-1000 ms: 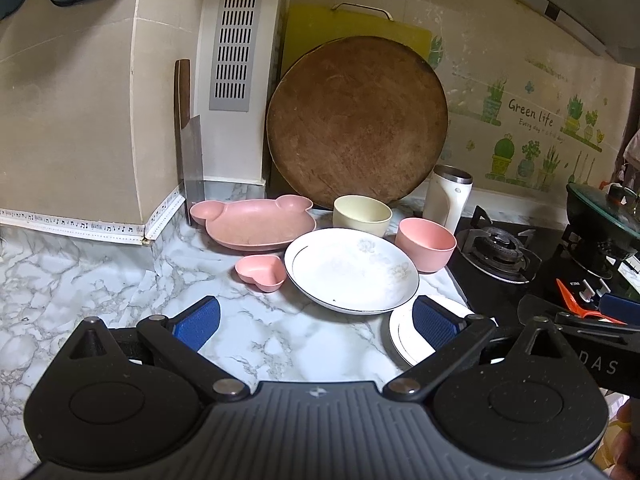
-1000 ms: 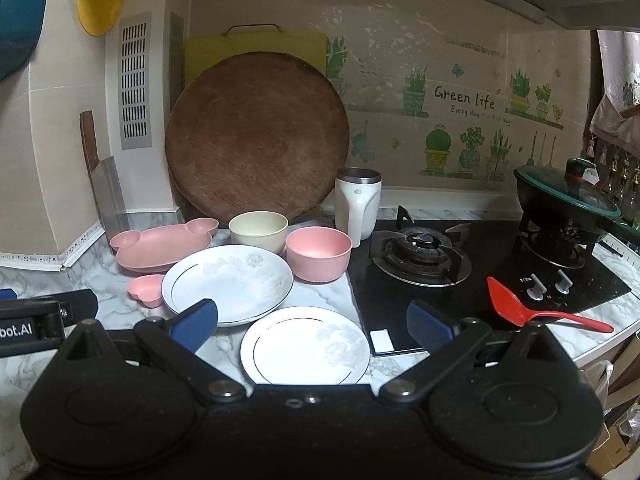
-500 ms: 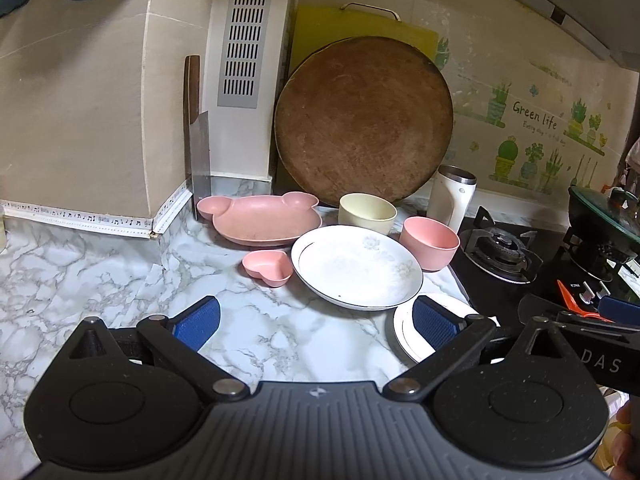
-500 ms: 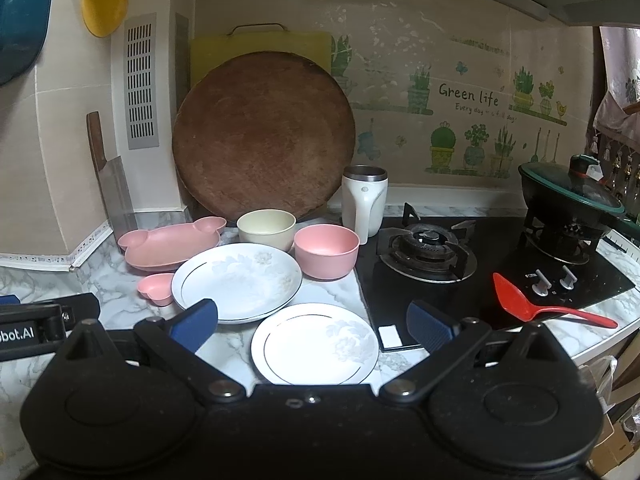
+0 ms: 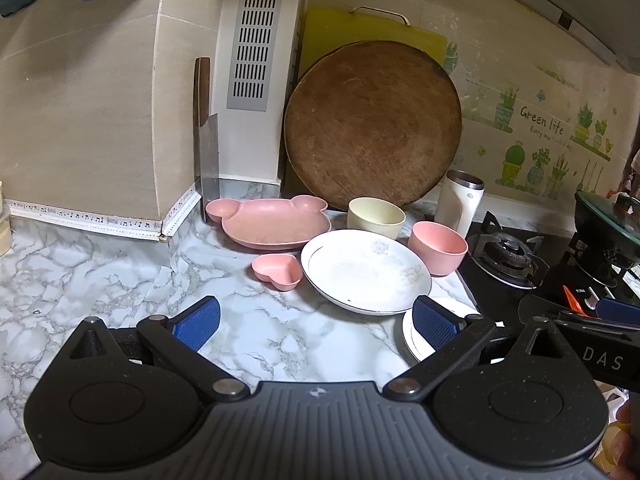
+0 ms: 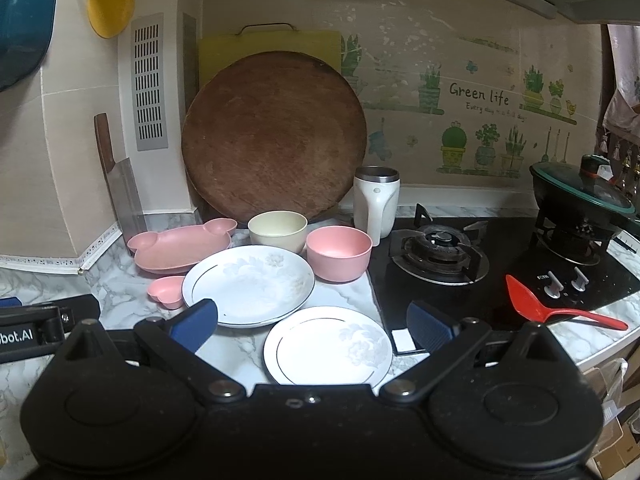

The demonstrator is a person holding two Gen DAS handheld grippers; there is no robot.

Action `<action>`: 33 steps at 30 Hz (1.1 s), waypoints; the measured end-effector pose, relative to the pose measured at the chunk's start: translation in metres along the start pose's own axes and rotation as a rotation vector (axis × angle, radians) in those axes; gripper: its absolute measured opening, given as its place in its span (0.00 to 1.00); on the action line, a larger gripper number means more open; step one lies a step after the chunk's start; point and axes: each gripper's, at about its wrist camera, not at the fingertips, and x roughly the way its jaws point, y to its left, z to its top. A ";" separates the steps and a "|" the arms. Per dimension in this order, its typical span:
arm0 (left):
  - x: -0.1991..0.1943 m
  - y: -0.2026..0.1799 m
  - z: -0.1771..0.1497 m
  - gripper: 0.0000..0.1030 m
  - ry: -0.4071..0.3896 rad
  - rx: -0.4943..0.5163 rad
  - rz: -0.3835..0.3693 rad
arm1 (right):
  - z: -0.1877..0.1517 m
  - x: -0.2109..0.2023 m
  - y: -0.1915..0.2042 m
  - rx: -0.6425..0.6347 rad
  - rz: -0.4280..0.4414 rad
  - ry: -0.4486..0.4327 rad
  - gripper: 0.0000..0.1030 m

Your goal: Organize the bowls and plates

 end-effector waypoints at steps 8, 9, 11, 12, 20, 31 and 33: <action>0.012 -0.002 0.007 1.00 0.001 -0.020 0.019 | 0.009 0.016 -0.002 -0.014 0.028 -0.001 0.99; 0.013 -0.003 0.007 1.00 0.002 -0.022 0.021 | 0.010 0.019 -0.002 -0.018 0.033 0.000 0.99; 0.017 -0.005 0.009 1.00 0.004 -0.028 0.027 | 0.011 0.024 -0.003 -0.023 0.041 0.003 0.99; 0.019 -0.005 0.009 1.00 0.004 -0.031 0.031 | 0.012 0.028 -0.003 -0.024 0.045 0.005 0.99; 0.045 -0.008 0.017 1.00 0.012 -0.067 0.063 | 0.024 0.064 -0.008 -0.050 0.083 0.016 0.99; 0.105 -0.003 0.028 1.00 0.088 -0.121 0.125 | 0.044 0.155 -0.017 -0.086 0.221 0.133 0.98; 0.117 0.002 0.029 1.00 0.109 -0.148 0.120 | 0.048 0.176 -0.021 -0.093 0.227 0.169 0.95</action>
